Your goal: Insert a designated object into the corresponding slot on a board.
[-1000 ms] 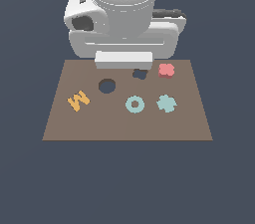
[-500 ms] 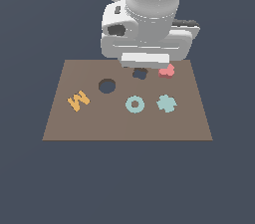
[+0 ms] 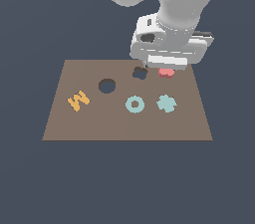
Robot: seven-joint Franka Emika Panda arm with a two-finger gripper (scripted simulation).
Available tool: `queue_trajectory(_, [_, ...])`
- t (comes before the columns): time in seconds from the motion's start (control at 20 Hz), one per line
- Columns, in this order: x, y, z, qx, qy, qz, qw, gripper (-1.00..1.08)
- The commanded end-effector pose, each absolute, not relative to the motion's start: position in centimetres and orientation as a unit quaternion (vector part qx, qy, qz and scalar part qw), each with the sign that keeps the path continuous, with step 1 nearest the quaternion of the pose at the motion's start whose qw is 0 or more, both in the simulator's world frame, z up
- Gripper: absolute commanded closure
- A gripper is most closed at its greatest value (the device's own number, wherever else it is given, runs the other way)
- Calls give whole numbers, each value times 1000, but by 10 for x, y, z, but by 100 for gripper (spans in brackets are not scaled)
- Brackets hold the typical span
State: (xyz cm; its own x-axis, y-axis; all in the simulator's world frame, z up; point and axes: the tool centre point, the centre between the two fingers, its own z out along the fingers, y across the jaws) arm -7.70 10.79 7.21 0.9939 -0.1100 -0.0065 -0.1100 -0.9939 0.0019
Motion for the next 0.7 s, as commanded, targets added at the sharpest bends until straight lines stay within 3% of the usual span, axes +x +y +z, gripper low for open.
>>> queue_trajectory(0.0, [-82,120,63,998,-62,-2,0,-92])
queue_trajectory(0.65, [-89,138,48,998,-68,-1,0,-92])
